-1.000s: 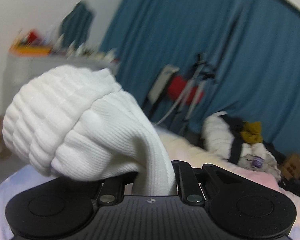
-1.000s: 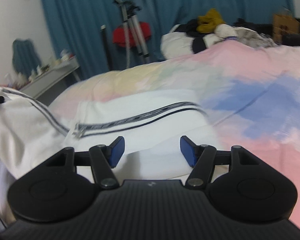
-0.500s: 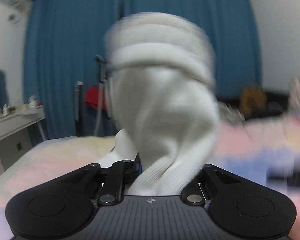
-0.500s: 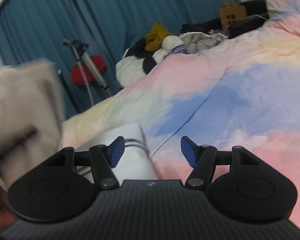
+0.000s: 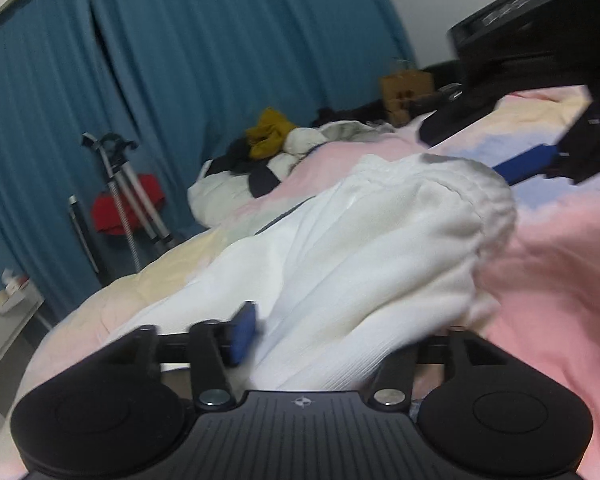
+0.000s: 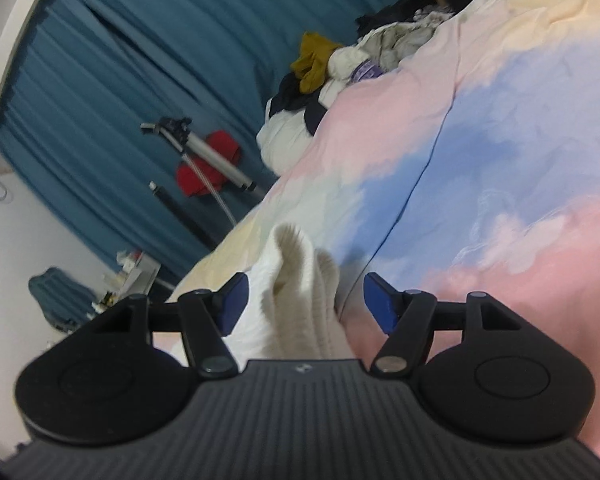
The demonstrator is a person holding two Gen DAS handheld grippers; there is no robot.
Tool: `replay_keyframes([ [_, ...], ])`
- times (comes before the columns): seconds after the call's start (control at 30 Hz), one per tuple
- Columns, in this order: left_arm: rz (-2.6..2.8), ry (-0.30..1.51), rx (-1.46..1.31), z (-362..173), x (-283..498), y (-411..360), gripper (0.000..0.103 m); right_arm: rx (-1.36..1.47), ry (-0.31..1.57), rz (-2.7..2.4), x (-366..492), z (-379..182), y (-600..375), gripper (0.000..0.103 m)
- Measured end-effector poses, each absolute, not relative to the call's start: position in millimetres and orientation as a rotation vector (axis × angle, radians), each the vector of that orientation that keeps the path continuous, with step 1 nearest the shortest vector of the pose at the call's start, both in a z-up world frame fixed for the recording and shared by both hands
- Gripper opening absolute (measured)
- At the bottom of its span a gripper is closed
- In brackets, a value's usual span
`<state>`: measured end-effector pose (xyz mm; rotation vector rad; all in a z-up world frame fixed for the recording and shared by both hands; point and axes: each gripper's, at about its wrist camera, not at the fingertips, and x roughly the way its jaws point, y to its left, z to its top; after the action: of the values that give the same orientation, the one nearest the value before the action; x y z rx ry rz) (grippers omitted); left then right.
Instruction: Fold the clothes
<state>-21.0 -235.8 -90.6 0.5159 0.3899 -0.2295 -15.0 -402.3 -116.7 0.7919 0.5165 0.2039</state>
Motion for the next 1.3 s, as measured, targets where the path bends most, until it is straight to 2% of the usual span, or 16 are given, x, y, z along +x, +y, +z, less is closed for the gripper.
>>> replay_keyframes([
  [0.03, -0.244, 0.399, 0.520, -91.6, -27.5, -227.3, 0.065, 0.794, 0.526, 0.209, -14.1, -117.2, -400.1, 0.072],
  [0.13, -0.289, 0.446, 0.546, -88.4, -48.5, -198.4, 0.066, 0.781, 0.549, 0.217, -8.3, -119.5, -392.2, 0.083],
  [0.23, -0.335, 0.500, 0.591, -88.0, -60.8, -172.3, 0.066, 0.753, 0.571, 0.223, -0.8, -122.0, -383.7, 0.083],
  [0.47, -0.329, 0.446, 0.682, -103.5, -124.1, -123.6, 0.064, 0.686, 0.621, 0.238, 16.7, -127.7, -363.9, 0.082],
  [0.5, -0.326, 0.451, 0.674, -104.7, -126.5, -123.4, 0.061, 0.676, 0.628, 0.240, 19.2, -128.5, -361.0, 0.079],
  [0.53, -0.323, 0.456, 0.664, -105.8, -128.7, -123.3, 0.053, 0.647, 0.625, 0.248, 22.0, -126.1, -356.8, 0.065],
  [0.57, -0.324, 0.472, 0.630, -104.7, -123.7, -126.1, 0.046, 0.605, 0.617, 0.250, 23.7, -121.9, -351.5, 0.057],
  [0.6, -0.327, 0.484, 0.599, -104.3, -121.3, -123.3, 0.032, 0.552, 0.605, 0.245, 24.3, -117.3, -346.2, 0.053],
  [0.63, -0.327, 0.481, 0.584, -103.7, -121.6, -120.6, 0.023, 0.496, 0.593, 0.240, 24.7, -112.7, -340.8, 0.045],
  [0.67, -0.326, 0.477, 0.570, -103.0, -121.8, -118.0, 0.019, 0.482, 0.574, 0.245, 24.8, -108.6, -338.6, 0.035],
  [0.73, -0.321, 0.459, 0.556, -99.6, -118.2, -117.2, 0.010, 0.474, 0.533, 0.261, 24.7, -100.4, -336.0, 0.031],
  [0.8, -0.321, 0.441, 0.533, -94.7, -118.2, -116.3, 0.006, 0.462, 0.491, 0.274, 25.6, -92.3, -334.9, 0.026],
  [1.0, -0.360, 0.437, 0.428, -79.1, -129.3, -123.6, 0.007, 0.410, 0.363, 0.299, 32.5, -68.0, -338.9, 0.025],
  [1.2, -0.392, 0.533, 0.445, -100.4, -112.3, -130.4, 0.008, 0.332, 0.524, 0.189, 52.4, -116.9, -341.7, 0.025],
  [1.3, -0.394, 0.543, 0.427, -100.9, -108.6, -127.5, 0.008, 0.364, 0.534, 0.180, 52.9, -125.1, -344.4, 0.025],
])
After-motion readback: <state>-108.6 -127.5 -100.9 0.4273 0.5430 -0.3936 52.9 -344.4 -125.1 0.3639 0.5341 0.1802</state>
